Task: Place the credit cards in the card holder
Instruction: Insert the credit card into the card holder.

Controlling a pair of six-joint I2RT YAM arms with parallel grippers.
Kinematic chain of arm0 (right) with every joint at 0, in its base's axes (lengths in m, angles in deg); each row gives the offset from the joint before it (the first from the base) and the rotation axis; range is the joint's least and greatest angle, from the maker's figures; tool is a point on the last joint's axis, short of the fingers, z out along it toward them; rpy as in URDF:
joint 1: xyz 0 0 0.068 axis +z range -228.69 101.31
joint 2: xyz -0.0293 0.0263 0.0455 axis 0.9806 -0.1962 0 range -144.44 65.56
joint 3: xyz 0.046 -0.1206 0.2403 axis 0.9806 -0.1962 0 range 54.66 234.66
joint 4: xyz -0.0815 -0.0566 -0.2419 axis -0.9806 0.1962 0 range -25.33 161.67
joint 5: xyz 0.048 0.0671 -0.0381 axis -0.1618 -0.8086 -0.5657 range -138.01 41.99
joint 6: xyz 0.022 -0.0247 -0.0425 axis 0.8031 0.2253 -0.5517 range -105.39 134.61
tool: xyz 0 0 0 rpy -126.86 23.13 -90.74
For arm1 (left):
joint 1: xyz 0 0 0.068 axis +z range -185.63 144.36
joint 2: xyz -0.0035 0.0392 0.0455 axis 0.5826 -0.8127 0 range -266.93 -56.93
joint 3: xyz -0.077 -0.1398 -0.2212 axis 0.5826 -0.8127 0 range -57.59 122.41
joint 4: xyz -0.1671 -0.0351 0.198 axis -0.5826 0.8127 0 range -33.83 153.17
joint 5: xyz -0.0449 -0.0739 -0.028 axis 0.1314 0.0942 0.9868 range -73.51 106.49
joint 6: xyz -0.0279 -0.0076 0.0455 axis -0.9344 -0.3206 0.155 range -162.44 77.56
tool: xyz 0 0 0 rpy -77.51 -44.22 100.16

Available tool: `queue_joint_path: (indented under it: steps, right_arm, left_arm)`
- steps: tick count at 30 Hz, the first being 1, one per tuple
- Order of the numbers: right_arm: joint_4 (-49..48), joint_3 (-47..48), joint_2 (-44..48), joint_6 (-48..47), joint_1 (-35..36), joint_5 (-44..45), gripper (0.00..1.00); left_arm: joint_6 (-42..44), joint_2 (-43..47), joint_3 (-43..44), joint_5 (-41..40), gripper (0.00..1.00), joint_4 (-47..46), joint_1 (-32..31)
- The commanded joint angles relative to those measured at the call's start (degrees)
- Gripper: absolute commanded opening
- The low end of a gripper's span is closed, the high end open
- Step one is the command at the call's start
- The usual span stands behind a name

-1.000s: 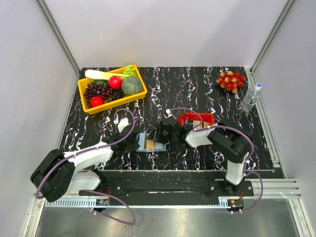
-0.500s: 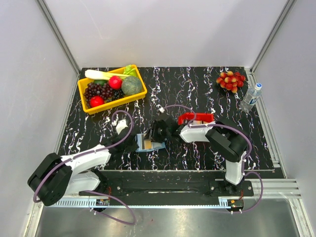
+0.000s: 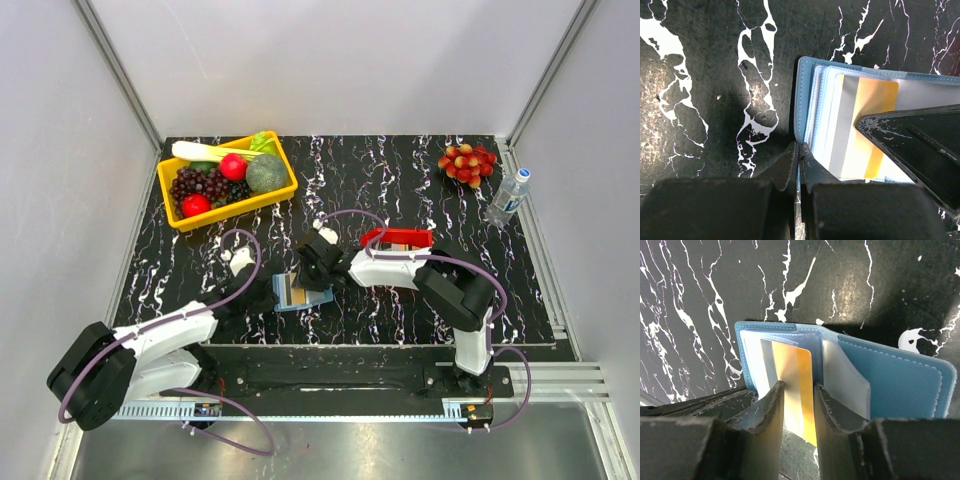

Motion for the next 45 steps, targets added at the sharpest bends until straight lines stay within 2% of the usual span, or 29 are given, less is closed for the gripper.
queue_joint_path:
  steps: [1,4,15,23,30,36,45]
  right_arm:
    - [9.17,2.13,-1.65,-3.29,1.27,-0.66,0.34]
    - [7.24,4.15,-4.02,-2.95,1.62,-7.07,0.36]
    - [7.76,6.45,-6.31,-0.92,2.15,-10.25,0.42]
    - [12.15,2.85,-1.48,-4.26,-2.41,-1.56,0.44]
    - [12.33,2.67,-0.59,-4.62,-2.68,-3.05,0.44]
    - [9.88,2.40,-0.77,-5.05,-1.28,-6.29,0.41]
    - [8.90,7.41,-2.79,-7.60,2.85,-7.97,0.36]
  left_arm:
    - [-0.41,0.72,-1.64,2.19,0.00,1.72,-0.14]
    - [-0.32,0.80,-1.38,2.37,0.00,1.02,-0.22]
    - [-0.85,3.88,-2.34,2.11,0.00,0.40,-0.22]
    - [-1.73,5.46,-2.78,-0.09,0.00,3.83,-0.22]
    - [-1.47,5.20,-2.96,-0.09,0.00,3.48,-0.22]
    - [-1.38,5.02,-2.70,0.00,0.00,3.22,-0.22]
    - [-0.94,3.88,-1.64,0.43,0.00,2.16,-0.22]
